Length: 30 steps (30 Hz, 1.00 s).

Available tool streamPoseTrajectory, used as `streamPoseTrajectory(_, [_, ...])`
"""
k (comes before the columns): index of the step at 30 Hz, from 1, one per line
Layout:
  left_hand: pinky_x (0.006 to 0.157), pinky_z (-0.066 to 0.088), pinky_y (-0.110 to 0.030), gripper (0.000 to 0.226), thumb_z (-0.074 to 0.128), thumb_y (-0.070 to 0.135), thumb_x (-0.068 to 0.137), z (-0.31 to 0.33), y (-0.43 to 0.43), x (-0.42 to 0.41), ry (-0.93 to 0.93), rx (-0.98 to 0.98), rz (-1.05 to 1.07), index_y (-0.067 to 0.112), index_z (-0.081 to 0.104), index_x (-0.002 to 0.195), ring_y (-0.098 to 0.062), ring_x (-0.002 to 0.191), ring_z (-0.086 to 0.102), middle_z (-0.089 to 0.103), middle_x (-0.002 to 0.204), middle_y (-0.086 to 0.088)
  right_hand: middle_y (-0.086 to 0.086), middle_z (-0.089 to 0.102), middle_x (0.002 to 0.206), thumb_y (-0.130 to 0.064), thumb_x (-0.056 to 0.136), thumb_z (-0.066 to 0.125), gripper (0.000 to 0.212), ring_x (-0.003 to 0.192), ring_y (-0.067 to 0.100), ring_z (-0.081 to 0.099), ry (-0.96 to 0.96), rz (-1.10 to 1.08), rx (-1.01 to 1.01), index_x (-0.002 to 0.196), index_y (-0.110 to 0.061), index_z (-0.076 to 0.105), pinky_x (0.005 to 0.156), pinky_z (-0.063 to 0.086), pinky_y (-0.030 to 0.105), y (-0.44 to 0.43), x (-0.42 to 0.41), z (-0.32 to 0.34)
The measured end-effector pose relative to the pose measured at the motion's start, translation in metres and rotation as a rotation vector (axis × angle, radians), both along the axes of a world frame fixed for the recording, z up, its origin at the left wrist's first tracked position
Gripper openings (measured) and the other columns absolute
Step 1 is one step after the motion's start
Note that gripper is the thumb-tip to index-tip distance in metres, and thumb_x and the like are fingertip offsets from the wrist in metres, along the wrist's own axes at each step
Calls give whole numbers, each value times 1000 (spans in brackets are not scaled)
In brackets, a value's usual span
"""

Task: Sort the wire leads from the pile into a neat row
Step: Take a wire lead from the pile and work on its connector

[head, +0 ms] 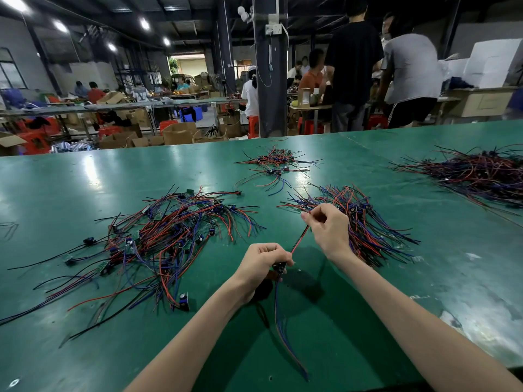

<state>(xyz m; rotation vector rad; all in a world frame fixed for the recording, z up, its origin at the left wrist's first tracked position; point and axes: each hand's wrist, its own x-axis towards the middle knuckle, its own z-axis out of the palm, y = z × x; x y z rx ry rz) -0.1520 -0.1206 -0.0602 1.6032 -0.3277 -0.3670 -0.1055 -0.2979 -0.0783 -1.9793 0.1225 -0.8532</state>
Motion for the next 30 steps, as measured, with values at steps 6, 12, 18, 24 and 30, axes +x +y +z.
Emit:
streamPoseTrajectory(6, [47,35,-16,29,65,15,84,1,5,3,-18,-15,118,18,69,55,-8,52,49,60,59,3,1,54,64,-30,85,71,25,57,15,45,169,96,284,73,-11,61,56,41,27,-3,-1,2])
streamPoseTrajectory(12, [49,38,-20,21,66,21,85,-1,10,9,38,-120,354,18,74,65,-6,53,50,63,62,5,4,64,75,-34,85,67,28,43,5,44,413,456,391,84,-6,64,44,38,19,26,-24,13])
streamPoseTrajectory(18, [49,40,-18,19,65,20,86,0,11,14,23,-187,509,19,73,69,1,51,51,61,58,12,-8,58,49,-17,87,68,18,37,3,42,490,768,250,71,-10,64,39,33,14,62,-47,6])
streamPoseTrajectory(24, [53,39,-21,13,65,24,87,-1,11,17,51,-220,457,19,73,77,-4,58,54,64,64,10,0,61,56,-9,87,66,15,35,4,40,477,721,360,73,-7,63,35,32,15,67,-48,4])
streamPoseTrajectory(30, [47,46,-18,19,63,2,85,-1,11,16,84,-273,241,17,69,96,-10,54,55,70,81,-5,-6,56,43,-4,93,55,26,32,3,40,440,695,370,67,-5,61,35,31,14,65,-47,7])
